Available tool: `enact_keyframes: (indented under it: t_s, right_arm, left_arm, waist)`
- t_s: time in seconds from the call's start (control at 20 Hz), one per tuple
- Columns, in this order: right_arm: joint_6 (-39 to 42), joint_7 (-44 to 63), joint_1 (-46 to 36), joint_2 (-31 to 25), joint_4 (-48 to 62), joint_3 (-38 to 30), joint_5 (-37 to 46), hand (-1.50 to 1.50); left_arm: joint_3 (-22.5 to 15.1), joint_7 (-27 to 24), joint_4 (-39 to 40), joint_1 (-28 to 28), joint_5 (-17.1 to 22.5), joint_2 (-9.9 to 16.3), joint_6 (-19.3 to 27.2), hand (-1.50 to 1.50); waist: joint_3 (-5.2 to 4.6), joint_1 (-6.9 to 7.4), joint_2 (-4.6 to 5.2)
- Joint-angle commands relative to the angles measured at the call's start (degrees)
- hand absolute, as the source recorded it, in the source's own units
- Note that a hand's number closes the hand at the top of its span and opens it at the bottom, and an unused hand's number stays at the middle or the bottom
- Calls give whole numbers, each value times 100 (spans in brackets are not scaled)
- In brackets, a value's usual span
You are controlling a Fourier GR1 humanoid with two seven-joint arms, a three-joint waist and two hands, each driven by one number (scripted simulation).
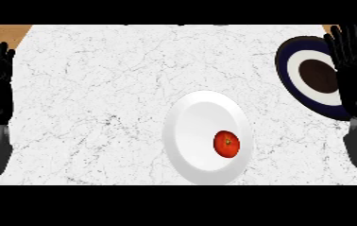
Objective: Pick the tomato from the plate and place it in the plate
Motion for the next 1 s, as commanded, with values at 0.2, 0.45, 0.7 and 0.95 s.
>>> enact_keyframes:
  t_s: [0.2,0.45,0.7,0.95]
  right_arm:
    - [-698,442,119,-132,-684,-360,305,150]
    - [-2210,583,1264,-181,-285,-571,1768,-150]
    - [-2860,-88,2675,849,-1942,-17,2109,-150]
    - [-2439,757,3601,324,-3050,116,2674,-150]
  left_arm:
    - [-1025,1196,429,985,375,-815,-524,0]
    - [-1563,1208,472,1308,486,-1474,-644,0]
    - [-1752,1637,25,1358,445,-1436,-716,0]
    - [-1713,1599,219,1200,275,-1668,-649,0]
  waist:
    - [-22,-332,94]
    - [-20,-534,92]
    - [-5,-265,70]
    - [-11,-193,102]
